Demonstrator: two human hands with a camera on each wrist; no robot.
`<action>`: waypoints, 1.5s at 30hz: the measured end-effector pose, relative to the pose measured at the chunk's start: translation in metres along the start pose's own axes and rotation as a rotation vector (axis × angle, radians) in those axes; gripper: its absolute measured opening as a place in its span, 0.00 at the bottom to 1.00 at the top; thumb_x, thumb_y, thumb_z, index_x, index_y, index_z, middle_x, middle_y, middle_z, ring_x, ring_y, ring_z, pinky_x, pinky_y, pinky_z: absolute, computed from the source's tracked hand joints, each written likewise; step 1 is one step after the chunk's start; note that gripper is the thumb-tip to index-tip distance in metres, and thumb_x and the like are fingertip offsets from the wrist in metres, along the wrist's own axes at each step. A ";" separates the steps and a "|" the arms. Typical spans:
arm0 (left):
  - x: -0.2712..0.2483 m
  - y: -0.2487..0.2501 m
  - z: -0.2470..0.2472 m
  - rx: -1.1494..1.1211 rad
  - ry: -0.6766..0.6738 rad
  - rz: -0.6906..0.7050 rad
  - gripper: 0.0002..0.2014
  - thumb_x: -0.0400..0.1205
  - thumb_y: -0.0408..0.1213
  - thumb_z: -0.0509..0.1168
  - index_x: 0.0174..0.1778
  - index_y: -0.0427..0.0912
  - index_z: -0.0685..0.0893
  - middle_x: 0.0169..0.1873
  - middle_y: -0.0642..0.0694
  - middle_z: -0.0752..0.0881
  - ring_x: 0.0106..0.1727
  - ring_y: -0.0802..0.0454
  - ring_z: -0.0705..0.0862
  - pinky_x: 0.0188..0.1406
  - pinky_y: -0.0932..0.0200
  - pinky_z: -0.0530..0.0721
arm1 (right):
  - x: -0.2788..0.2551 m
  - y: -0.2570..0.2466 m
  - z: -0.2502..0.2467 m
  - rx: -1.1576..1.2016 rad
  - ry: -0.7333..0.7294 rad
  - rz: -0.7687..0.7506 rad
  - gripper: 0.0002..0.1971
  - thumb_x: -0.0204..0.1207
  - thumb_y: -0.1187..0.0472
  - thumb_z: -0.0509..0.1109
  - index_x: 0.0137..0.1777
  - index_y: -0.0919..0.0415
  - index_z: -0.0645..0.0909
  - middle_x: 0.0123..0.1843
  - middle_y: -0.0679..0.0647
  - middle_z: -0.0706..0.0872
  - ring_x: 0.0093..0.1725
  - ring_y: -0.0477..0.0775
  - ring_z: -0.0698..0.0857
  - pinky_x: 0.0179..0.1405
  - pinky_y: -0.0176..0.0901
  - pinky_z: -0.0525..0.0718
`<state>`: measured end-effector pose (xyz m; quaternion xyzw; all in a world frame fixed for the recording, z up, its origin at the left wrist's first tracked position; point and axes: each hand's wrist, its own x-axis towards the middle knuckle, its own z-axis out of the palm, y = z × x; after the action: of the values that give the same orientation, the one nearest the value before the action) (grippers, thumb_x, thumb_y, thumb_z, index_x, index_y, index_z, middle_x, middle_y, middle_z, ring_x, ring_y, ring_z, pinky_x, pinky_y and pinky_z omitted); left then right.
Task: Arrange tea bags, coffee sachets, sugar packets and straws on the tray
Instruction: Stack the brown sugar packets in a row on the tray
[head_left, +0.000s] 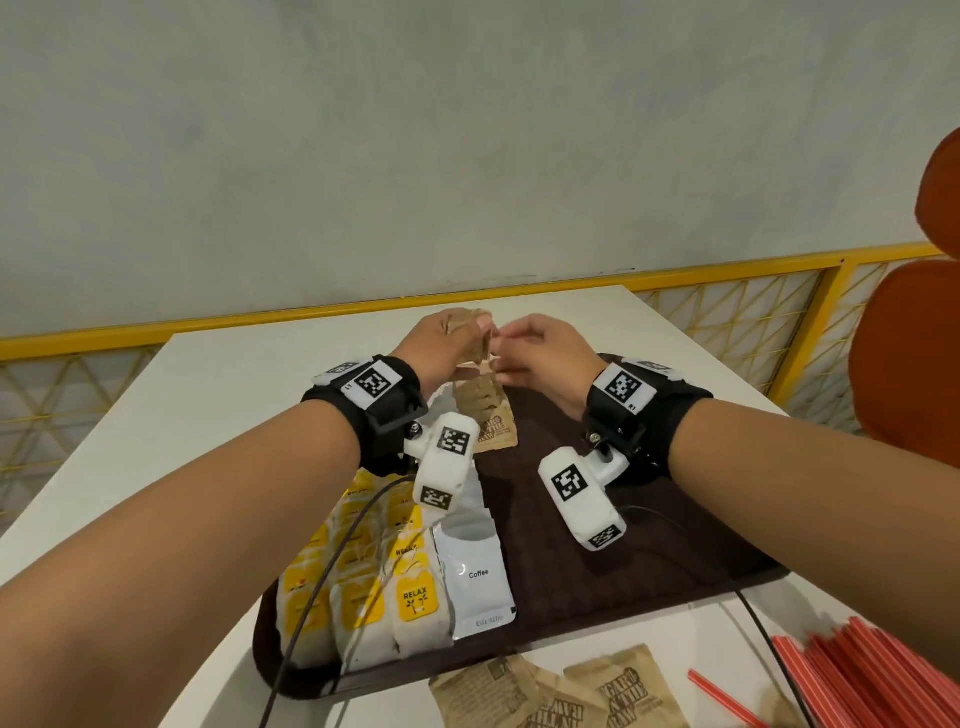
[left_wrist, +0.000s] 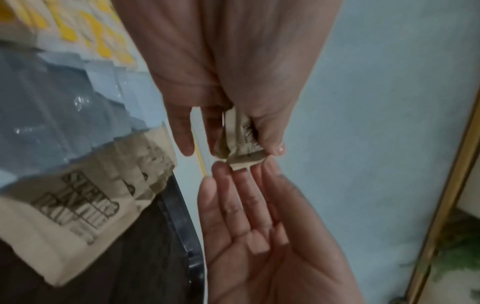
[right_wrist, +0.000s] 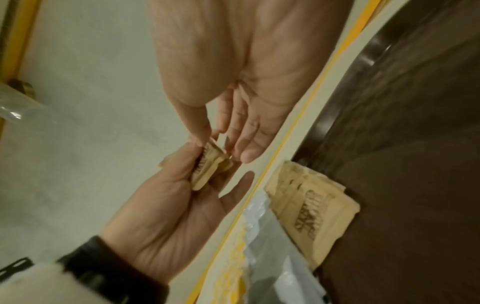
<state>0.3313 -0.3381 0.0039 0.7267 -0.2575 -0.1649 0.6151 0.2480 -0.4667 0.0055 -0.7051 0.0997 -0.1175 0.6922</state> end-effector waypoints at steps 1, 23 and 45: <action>-0.001 0.000 0.001 -0.050 -0.005 0.008 0.19 0.85 0.47 0.62 0.64 0.37 0.80 0.49 0.46 0.87 0.53 0.50 0.86 0.50 0.54 0.85 | -0.002 -0.004 0.003 0.053 -0.009 -0.028 0.08 0.77 0.67 0.72 0.52 0.63 0.77 0.46 0.59 0.85 0.45 0.52 0.86 0.49 0.47 0.88; -0.022 0.022 -0.009 0.390 -0.149 -0.054 0.04 0.83 0.37 0.66 0.49 0.42 0.84 0.39 0.44 0.87 0.37 0.52 0.83 0.32 0.64 0.81 | -0.022 0.001 -0.018 -0.076 -0.067 0.162 0.07 0.75 0.75 0.71 0.47 0.63 0.79 0.51 0.64 0.88 0.50 0.59 0.90 0.40 0.41 0.89; -0.015 0.011 0.021 1.375 -0.237 -0.125 0.11 0.81 0.43 0.67 0.52 0.40 0.86 0.39 0.47 0.83 0.38 0.52 0.78 0.24 0.65 0.67 | -0.024 0.037 -0.015 -0.495 -0.041 0.245 0.13 0.65 0.72 0.81 0.40 0.61 0.78 0.48 0.67 0.89 0.43 0.61 0.90 0.49 0.52 0.90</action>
<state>0.3055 -0.3476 0.0093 0.9416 -0.3265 -0.0776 -0.0269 0.2213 -0.4742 -0.0316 -0.8376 0.1960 0.0095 0.5099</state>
